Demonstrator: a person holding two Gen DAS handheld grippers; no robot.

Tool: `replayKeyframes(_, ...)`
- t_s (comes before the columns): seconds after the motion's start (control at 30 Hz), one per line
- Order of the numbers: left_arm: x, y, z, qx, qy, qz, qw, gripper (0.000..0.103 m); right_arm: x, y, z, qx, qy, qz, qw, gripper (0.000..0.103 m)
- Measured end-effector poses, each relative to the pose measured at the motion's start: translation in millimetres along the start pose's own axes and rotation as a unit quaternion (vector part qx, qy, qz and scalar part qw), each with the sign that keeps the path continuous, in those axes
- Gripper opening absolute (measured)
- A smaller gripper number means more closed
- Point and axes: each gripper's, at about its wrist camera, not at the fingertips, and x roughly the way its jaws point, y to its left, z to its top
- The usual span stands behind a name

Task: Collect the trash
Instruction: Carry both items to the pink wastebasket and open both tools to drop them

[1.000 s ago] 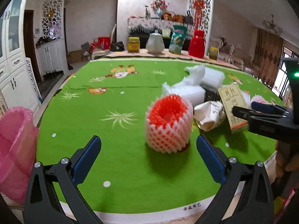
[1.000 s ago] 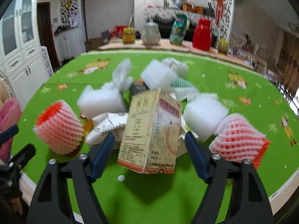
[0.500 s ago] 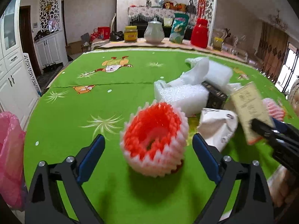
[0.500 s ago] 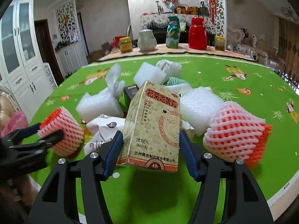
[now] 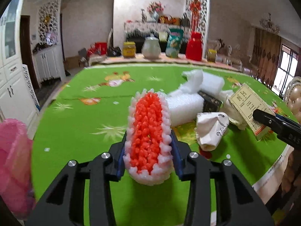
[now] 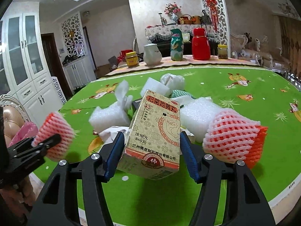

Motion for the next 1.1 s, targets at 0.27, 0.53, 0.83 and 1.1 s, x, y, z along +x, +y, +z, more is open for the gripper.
replayKeyframes(0.27,-59,52,-5,-0.018,-0.054,0.023,0.9981,0.041,-16,55,5,-0.062,-0.022,0.028,0.997,0.058)
replayKeyframes(0.53,-109,108,-19,-0.032,-0.087,0.064,0.9937,0.041,-26,128,5,-0.108,-0.03,0.078,0.991,0.058)
replayKeyframes(0.83,-155,195,-34,-0.056,-0.093,0.137,0.9846,0.042,-22,238,-6,-0.17,-0.017,0.171,0.97,0.058)
replayKeyframes(1.1,-166,275,-53,-0.089,-0.051,0.179,0.9784,0.043,4,328,-12,-0.209,0.005,0.243,0.947,0.058)
